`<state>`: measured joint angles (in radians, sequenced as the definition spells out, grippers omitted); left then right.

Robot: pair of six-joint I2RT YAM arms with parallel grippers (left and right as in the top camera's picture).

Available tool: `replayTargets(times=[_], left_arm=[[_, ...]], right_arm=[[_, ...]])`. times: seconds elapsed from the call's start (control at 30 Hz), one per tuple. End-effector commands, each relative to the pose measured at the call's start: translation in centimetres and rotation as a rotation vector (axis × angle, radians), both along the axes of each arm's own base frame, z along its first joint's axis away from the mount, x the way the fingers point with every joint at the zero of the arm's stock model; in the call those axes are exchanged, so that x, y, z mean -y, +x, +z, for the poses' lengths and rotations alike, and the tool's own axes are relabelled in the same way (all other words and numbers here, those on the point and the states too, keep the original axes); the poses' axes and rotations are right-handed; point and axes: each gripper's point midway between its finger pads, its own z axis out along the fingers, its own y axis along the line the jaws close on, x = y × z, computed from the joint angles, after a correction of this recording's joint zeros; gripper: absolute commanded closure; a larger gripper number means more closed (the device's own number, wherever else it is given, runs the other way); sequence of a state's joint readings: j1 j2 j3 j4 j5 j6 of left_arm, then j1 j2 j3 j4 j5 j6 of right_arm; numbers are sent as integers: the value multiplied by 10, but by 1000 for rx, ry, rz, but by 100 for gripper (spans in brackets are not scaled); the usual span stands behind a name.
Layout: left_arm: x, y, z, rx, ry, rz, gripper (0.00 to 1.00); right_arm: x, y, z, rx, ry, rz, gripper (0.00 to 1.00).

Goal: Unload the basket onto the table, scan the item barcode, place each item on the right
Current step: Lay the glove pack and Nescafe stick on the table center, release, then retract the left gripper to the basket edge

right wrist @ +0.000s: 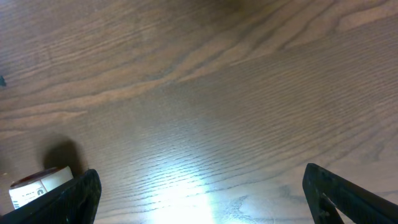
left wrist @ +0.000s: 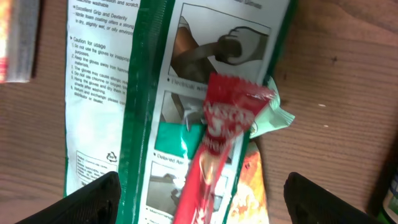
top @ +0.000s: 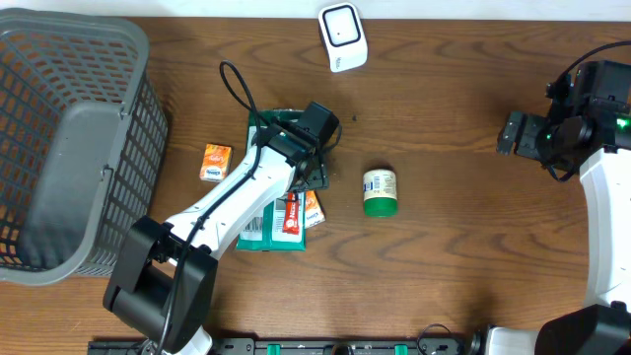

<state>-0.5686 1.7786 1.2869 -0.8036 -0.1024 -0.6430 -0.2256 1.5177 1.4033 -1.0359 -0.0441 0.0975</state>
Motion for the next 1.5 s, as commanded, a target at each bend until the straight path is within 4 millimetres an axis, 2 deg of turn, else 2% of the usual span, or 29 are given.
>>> replayTargets(times=[0.0, 0.07, 0.17, 0.27, 0.43, 0.53, 0.6, 0.63, 0.67, 0.87, 0.97, 1.3, 1.4, 1.47], left_arm=[[8, 7, 20, 42, -39, -32, 15], [11, 11, 34, 78, -50, -69, 15], [12, 19, 67, 160, -72, -133, 15], [-2, 23, 95, 210, -87, -116, 15], [-56, 15, 122, 168, -27, -78, 15], [-96, 7, 149, 131, 25, -74, 15], [-122, 9, 165, 137, 46, -39, 15], [-133, 11, 169, 142, 49, -17, 15], [-155, 11, 172, 139, 52, 51, 15], [-209, 13, 173, 151, 60, 217, 15], [-213, 13, 173, 149, 43, 236, 15], [-174, 18, 174, 151, -165, 161, 14], [-173, 19, 174, 155, -168, 160, 10], [-173, 19, 173, 150, -168, 161, 14]], right_arm=[[2, 1, 2, 2, -13, 4, 1], [2, 1, 2, 2, -13, 4, 1], [2, 1, 2, 2, -13, 4, 1], [2, 1, 2, 2, -13, 4, 1], [2, 1, 2, 2, -13, 4, 1], [2, 1, 2, 2, -13, 5, 1], [2, 1, 2, 2, -13, 4, 1], [2, 1, 2, 2, -13, 4, 1], [2, 1, 2, 2, -13, 4, 1], [2, 1, 2, 2, -13, 4, 1], [2, 1, 2, 2, -13, 4, 1], [2, 1, 2, 2, -13, 4, 1], [2, 1, 2, 2, -13, 5, 1], [2, 1, 2, 2, -13, 4, 1]])
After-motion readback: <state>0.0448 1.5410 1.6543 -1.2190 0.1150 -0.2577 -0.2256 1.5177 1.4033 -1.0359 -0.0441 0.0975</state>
